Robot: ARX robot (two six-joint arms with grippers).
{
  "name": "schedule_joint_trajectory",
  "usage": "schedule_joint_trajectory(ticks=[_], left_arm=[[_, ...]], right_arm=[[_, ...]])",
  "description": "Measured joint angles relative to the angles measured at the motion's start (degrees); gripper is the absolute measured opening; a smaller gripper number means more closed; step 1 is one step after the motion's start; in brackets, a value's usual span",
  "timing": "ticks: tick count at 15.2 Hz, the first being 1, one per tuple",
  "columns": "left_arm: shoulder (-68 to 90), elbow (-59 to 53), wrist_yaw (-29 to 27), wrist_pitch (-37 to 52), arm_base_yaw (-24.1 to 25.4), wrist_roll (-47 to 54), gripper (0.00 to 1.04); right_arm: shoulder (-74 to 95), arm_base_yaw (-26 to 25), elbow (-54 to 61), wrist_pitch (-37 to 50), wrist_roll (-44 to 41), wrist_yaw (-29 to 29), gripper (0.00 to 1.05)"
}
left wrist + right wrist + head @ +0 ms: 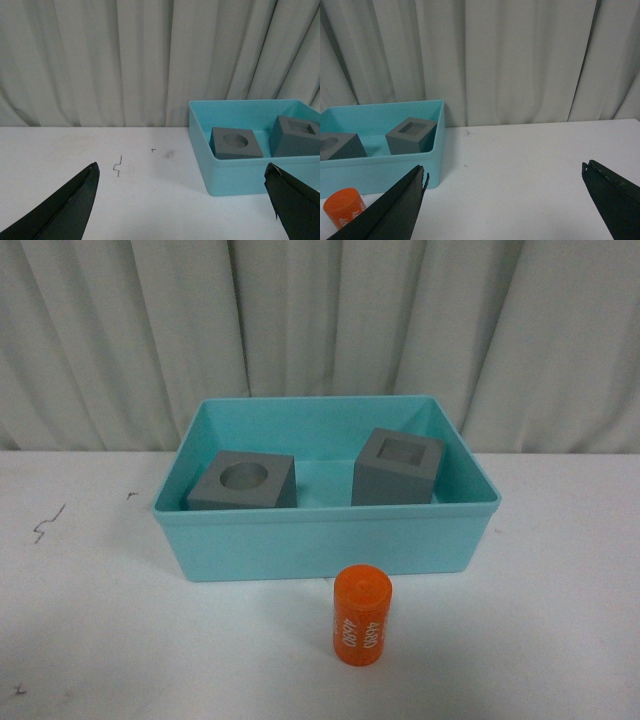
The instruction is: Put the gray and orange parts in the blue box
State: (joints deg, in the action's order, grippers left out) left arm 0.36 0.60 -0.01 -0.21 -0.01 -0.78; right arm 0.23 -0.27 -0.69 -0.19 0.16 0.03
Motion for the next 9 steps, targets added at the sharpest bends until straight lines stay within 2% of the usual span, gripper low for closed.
schedule_joint_trajectory(ticks=[1,2,4,5,6,9], left_arm=[[0.0,0.0,0.0,0.02,0.0,-0.02,0.97],[0.0,0.0,0.0,0.02,0.0,-0.02,0.98],[0.0,0.0,0.0,0.0,0.0,-0.02,0.98],[0.0,0.0,0.0,0.0,0.0,-0.02,0.98],[0.0,0.0,0.0,0.02,0.0,-0.02,0.98],[0.0,0.0,0.0,0.02,0.0,-0.02,0.98]], right_arm=[[0.28,0.0,-0.24,-1.29,-0.17,-0.5,0.98],[7.69,2.47,-2.32,-2.1,-0.63,-1.27,0.98],[30.42,12.46,-9.7,13.88,1.86,2.21,0.98],[42.45,14.69,-14.95,20.39,4.57,2.05,0.98],[52.63,15.8,-20.0,22.08,6.95,1.05,0.98],[77.18,17.09,-34.82,13.88,12.11,-3.82,0.98]])
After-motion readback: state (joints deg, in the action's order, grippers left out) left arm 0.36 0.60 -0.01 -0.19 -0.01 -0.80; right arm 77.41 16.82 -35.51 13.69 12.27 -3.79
